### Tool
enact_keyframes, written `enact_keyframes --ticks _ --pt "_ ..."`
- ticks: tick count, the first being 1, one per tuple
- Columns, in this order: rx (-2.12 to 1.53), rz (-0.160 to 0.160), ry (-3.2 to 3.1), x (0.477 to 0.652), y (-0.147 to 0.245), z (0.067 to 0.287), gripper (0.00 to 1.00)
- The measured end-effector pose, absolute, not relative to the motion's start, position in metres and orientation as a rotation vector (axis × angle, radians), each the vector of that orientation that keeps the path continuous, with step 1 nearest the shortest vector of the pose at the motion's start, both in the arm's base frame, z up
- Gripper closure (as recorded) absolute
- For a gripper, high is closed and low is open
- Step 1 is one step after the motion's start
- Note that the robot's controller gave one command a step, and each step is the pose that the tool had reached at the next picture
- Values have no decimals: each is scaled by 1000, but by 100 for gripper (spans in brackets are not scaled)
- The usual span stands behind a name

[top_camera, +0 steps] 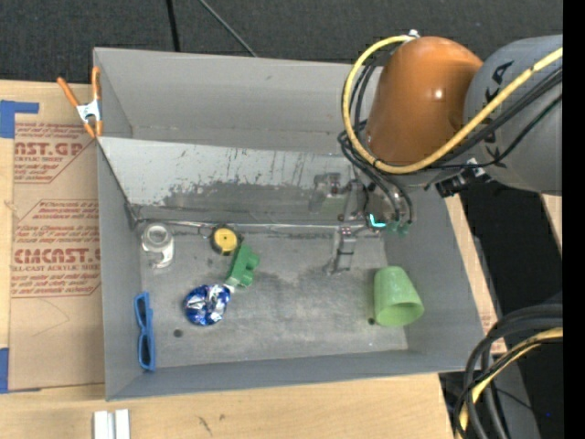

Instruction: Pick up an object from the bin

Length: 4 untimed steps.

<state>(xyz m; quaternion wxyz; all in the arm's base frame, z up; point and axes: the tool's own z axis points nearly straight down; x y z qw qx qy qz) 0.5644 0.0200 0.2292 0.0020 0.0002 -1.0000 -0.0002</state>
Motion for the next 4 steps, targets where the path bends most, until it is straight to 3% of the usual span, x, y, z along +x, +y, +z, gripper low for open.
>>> enact_keyframes --ticks 1,2,3,4 --pt "66 5 -3140 560 -62 202 0" --pt "-20 0 -3133 517 -117 121 0" --pt "424 -2 -3112 522 -150 71 0" --pt "425 0 -3116 523 -150 71 100"
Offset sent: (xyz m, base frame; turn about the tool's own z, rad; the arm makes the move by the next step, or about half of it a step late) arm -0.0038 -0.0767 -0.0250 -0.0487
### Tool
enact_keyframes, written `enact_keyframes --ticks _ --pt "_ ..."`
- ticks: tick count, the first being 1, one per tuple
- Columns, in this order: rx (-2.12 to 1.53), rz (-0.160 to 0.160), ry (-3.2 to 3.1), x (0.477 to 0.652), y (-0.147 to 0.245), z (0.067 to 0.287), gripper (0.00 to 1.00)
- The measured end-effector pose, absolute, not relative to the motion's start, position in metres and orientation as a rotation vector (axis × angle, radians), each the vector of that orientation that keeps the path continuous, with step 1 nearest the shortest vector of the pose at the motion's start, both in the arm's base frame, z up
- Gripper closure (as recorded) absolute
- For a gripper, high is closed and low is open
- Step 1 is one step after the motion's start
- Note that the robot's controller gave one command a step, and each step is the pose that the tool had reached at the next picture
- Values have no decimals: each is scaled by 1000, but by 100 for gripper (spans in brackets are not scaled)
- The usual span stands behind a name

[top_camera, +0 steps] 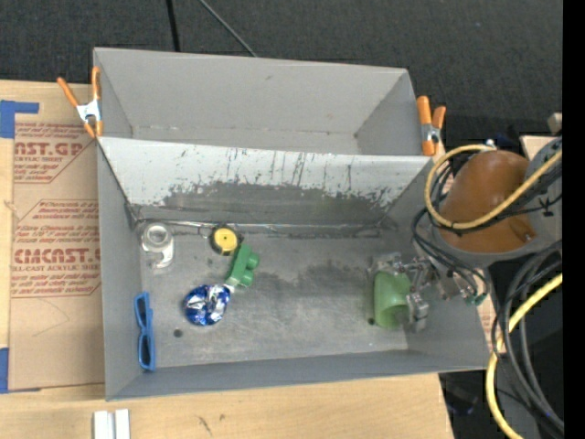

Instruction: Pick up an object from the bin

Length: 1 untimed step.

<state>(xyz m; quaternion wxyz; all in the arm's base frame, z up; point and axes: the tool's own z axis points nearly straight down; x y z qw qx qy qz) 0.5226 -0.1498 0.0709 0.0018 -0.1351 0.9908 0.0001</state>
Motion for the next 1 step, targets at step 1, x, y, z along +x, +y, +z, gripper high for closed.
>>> enact_keyframes --ticks 1 --pt "-342 -5 3113 512 -124 236 100"
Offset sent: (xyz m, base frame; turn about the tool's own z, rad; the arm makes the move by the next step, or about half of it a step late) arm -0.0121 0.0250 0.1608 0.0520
